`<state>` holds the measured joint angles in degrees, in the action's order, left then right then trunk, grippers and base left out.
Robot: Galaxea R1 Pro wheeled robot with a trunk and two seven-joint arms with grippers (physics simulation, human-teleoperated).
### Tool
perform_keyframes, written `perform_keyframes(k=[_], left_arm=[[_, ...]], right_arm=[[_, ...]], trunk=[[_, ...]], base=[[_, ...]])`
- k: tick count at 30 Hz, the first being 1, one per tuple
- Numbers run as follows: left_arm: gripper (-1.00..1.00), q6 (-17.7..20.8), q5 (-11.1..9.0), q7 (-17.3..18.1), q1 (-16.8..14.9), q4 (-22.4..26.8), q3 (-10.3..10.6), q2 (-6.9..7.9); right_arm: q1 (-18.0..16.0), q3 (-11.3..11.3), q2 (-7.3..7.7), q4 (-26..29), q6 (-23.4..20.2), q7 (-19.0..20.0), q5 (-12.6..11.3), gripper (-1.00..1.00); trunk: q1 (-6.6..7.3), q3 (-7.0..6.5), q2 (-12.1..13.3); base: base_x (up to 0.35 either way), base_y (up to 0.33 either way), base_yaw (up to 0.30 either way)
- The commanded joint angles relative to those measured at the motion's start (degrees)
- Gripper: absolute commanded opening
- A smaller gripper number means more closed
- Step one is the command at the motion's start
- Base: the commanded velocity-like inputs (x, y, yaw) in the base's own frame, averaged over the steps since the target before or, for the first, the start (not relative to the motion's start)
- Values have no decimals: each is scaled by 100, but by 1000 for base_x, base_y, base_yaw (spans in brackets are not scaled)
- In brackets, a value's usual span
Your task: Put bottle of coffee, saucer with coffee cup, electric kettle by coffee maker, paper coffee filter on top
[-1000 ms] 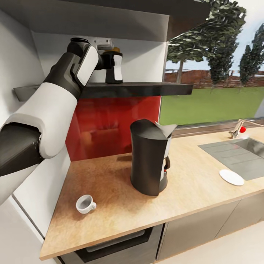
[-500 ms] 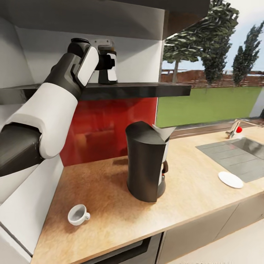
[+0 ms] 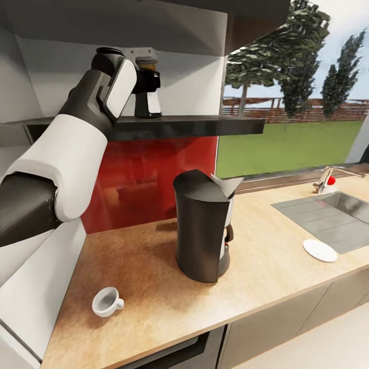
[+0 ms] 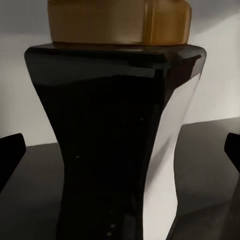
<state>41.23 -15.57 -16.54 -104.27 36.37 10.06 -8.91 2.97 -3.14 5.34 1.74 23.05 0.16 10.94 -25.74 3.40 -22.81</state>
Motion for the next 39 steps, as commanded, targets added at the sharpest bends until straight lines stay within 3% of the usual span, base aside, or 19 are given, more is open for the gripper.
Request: perform_keyframes(k=[1,14,33,34,39], left_arm=[[100,22,-58,-51,-6,6,23,3],[100,28,-60,-51,7,10,25,4],[100,-28,-53,-67,403,176,40,4],[-100,-28,-52,-70,405,181,43,4],[-100,-38,-53,-83,407,188,42,4]], right_arm=[[2,-29,2,9,6,2,-4,100],[2,-29,2,5,6,2,-4,100],[2,-29,2,4,6,2,-4,100],[2,-29,2,3,6,2,-4,100],[2,-29,2,2,6,2,-4,100]], trunk=[[-4,12,-11],[-4,12,-11],[-4,12,-11],[-4,12,-11],[-4,12,-11]], base=[[113,49,0],[78,38,0],[0,0,0],[0,0,0],[0,0,0]])
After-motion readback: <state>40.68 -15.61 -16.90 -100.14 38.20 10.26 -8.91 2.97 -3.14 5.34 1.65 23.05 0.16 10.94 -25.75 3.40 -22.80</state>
